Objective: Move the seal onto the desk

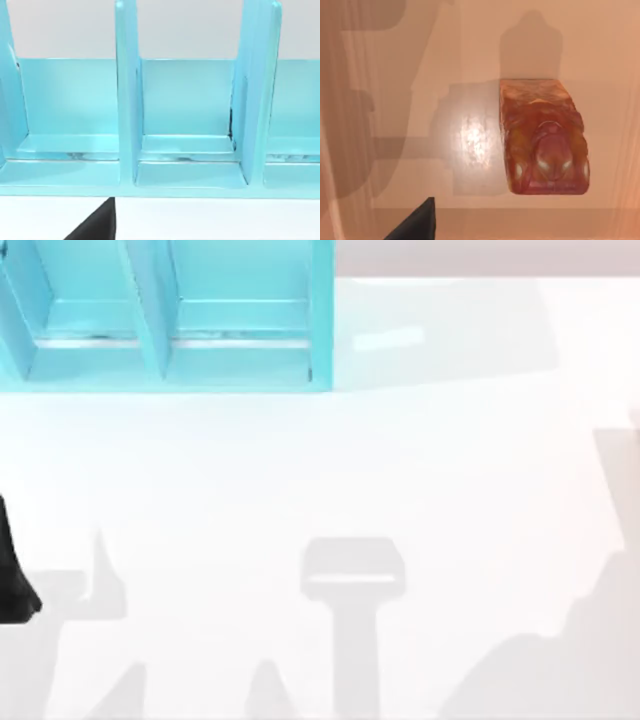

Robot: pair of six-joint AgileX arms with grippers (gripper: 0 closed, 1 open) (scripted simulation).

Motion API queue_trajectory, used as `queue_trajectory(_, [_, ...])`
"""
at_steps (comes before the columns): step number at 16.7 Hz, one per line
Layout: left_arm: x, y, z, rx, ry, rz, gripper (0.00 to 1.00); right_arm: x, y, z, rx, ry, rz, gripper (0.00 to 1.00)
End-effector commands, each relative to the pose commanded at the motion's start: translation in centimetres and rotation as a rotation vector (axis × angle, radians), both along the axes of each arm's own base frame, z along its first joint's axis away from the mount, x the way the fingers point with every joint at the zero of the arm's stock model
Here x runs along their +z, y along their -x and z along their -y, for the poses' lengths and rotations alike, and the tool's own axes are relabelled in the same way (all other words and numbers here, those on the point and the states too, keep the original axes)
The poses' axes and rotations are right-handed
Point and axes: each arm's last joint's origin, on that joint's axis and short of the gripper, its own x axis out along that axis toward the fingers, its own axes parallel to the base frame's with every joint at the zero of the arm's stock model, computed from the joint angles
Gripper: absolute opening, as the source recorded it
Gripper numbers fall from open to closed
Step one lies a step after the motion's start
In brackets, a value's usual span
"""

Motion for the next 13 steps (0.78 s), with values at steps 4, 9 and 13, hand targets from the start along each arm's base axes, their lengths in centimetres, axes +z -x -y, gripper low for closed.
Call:
queue_trajectory(4, [0.0, 0.0, 0.0, 0.0, 0.0, 0.0, 1.0, -2.0, -0.5, 0.5, 0.0, 0.0, 0.0, 1.0])
queue_trajectory(9, [0.0, 0.0, 0.0, 0.0, 0.0, 0.0, 1.0, -6.5, -0.4, -0.1, 0.0, 0.0, 0.0, 1.0])
queue_trajectory(13, [0.0, 0.0, 0.0, 0.0, 0.0, 0.0, 1.0, -9.3, 0.2, -0.6, 0.0, -0.003, -0.002, 1.0])
